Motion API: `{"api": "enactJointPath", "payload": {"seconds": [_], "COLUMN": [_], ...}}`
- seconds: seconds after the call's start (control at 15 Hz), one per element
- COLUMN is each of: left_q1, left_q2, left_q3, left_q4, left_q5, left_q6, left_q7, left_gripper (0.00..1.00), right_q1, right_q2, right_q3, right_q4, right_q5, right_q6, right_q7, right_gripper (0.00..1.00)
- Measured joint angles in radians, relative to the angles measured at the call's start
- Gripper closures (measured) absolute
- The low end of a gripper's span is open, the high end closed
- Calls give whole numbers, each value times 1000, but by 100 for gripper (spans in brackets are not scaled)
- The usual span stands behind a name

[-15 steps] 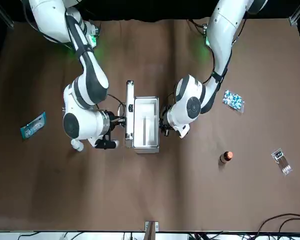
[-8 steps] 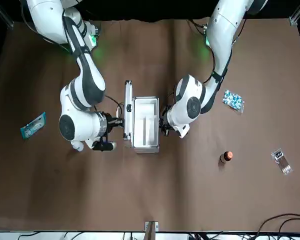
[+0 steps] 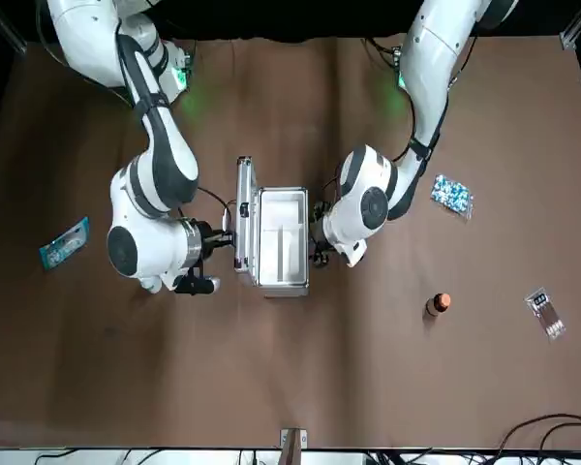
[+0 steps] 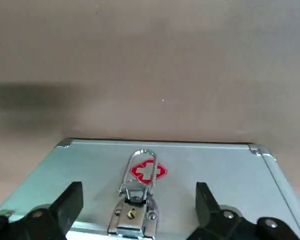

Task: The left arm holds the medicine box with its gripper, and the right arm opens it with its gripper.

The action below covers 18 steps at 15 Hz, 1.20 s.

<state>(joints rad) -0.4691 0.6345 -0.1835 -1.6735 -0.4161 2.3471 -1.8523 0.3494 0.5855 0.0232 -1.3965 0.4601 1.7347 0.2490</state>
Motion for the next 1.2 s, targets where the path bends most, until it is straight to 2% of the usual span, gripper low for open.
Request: {"api": "enactJointPath", "payload": {"seconds": [0.47,0.8,0.93,1.13,1.2], "left_q1": [25,87,128,210,268], "left_q2": [1,-9,-32,-85,-129], "left_q3": [5,5,5,5,6], "left_q4": [1,24,52,100,116], "left_q5": [58,122,128,137,159], "left_q6": [-52,-149,-250,-443,-517], "left_q7": [0,34,149,400,574], "left_gripper": [0,0,1,1,1], "right_q1": [-28,-83,-111,-162,-191], "right_q2": [0,0,0,-2,-8], "right_q3": [-2,-10,-12,-15,-18], "right_q4": [-2,3,11,72,132], "right_q5": [7,6,6,6,-19], "right_q6": [-7,22,20,-57,-138], "right_q7": [-54,-123,-161,-196,-199], "right_gripper": [70,70,67,59,41]}}
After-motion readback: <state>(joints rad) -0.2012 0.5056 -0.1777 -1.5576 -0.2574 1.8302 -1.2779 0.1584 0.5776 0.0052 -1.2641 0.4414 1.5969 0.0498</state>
